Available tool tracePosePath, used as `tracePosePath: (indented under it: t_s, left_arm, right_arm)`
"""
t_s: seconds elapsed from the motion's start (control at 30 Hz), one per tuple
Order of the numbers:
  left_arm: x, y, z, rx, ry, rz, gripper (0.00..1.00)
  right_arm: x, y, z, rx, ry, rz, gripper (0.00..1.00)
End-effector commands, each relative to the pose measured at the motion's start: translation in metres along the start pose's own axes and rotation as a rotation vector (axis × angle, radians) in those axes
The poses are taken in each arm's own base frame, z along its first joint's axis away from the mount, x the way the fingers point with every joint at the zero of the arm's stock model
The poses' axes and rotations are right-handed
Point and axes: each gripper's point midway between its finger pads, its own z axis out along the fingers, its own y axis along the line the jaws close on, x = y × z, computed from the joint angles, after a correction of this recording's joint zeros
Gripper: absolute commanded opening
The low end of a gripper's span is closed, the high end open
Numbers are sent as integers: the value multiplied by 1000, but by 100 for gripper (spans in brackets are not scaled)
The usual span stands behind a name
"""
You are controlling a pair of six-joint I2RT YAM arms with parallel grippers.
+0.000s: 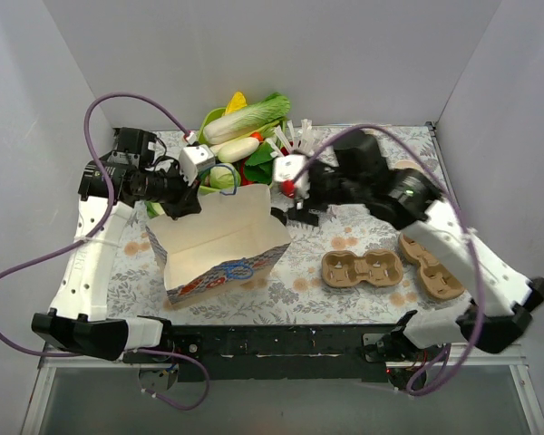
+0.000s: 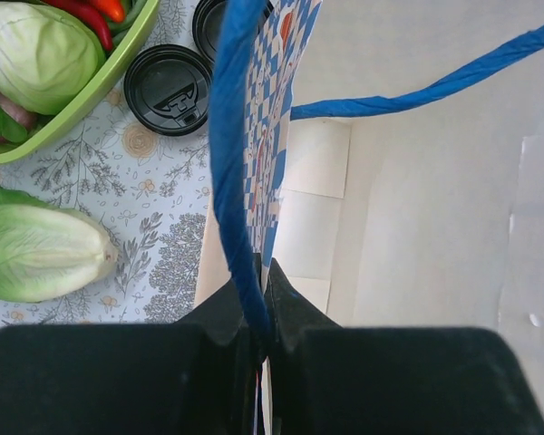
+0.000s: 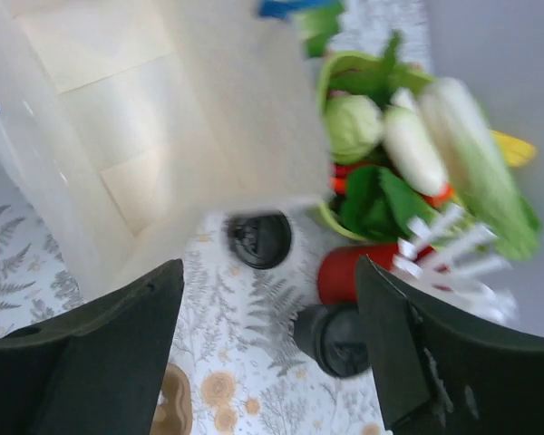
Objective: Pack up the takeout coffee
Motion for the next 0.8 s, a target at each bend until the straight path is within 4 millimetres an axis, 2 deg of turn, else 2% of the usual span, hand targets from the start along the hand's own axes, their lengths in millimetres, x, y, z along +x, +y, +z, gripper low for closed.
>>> tracePosePath:
  t_s: [0.0, 0.03, 0.07, 0.1, 0.17, 0.2, 0.23, 0.27, 0.3, 0.37, 0.47, 0.6, 0.77]
  left_arm:
    - [-17, -16, -20, -5, -98, 77, 0]
    - [-19, -17, -21, -8, -112, 84, 0]
    - [-27, -17, -24, -8, -140, 98, 0]
    - [-30, -19, -26, -10, -158, 109, 0]
    - [-37, -19, -28, -22, -193, 136, 0]
    - [-37, -18, -27, -31, -199, 145, 0]
    - [-39, -18, -30, -50, -216, 161, 0]
    - [-41, -17, -30, -62, -229, 178, 0]
    - [-37, -18, -27, -52, -221, 184, 0]
    - [-34, -21, -25, -31, -206, 182, 0]
    - [-33, -27, -27, 1, -203, 201, 0]
    - [-26, -35, -27, 21, -195, 200, 0]
    - [-15, -38, -23, 32, -172, 186, 0]
  right_arm:
    - [-27, -21, -92, 251, -173, 84, 87]
    - [-5, -15, -97, 255, -107, 120, 88]
    - [5, -8, -110, 278, -81, 134, 90]
    - [42, 0, -105, 274, 12, 172, 91]
    - [87, 32, -114, 241, 117, 196, 91]
    - [112, 39, -117, 234, 167, 171, 91]
    - [153, 66, -104, 158, 247, 181, 90]
    - [168, 85, -110, 131, 278, 164, 89]
    - [185, 94, -111, 117, 308, 167, 87]
    - [216, 123, -105, 27, 359, 141, 86]
    - [227, 133, -98, -25, 362, 227, 83]
    - [232, 126, -91, -82, 343, 310, 76]
    - [256, 118, -91, -190, 366, 216, 73]
